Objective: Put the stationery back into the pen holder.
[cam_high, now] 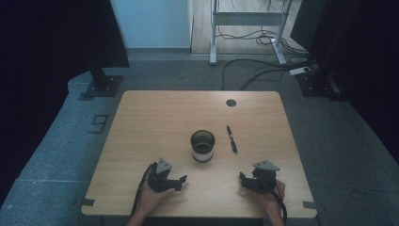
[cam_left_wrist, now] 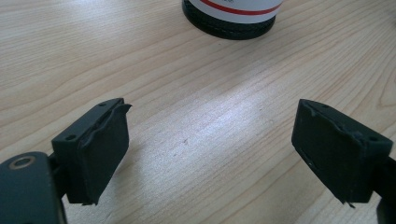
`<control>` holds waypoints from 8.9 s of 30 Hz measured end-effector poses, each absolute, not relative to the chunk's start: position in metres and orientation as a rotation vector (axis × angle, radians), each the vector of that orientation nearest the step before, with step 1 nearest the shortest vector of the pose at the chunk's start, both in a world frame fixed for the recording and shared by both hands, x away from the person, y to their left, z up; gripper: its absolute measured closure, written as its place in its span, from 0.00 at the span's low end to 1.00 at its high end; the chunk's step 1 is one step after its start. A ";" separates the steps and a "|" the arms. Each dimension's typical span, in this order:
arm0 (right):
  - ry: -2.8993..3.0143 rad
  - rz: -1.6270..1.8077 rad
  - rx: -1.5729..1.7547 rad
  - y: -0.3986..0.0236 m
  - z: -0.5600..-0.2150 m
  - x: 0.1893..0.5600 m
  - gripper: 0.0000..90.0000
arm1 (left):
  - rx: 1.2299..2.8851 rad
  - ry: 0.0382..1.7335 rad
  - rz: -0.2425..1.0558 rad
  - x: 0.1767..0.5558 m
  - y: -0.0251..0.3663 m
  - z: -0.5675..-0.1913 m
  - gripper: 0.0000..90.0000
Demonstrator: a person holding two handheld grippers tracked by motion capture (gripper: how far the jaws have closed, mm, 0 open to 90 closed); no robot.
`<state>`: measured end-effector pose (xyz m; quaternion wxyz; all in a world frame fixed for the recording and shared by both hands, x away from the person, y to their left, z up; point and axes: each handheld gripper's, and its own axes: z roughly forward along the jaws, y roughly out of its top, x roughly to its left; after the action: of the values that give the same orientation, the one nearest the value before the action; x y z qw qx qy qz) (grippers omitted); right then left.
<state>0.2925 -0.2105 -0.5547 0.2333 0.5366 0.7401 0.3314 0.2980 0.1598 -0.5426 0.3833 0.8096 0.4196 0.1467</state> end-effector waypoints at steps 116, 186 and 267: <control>2.072 0.870 1.559 -0.151 -0.540 0.492 0.87 | 2.096 1.037 0.346 0.297 0.174 -0.543 0.18; 1.781 1.604 1.110 -0.135 -0.395 0.397 0.87 | 2.131 1.014 0.340 0.297 0.168 -0.545 0.19; 1.941 1.514 1.130 -0.089 -0.469 0.395 0.87 | 2.153 0.998 0.327 0.297 0.165 -0.547 0.19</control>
<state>0.3951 -0.0894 -0.4689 0.2148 0.4075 0.7000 0.5458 0.2967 0.1651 -0.5466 0.3644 0.8370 0.3880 0.1272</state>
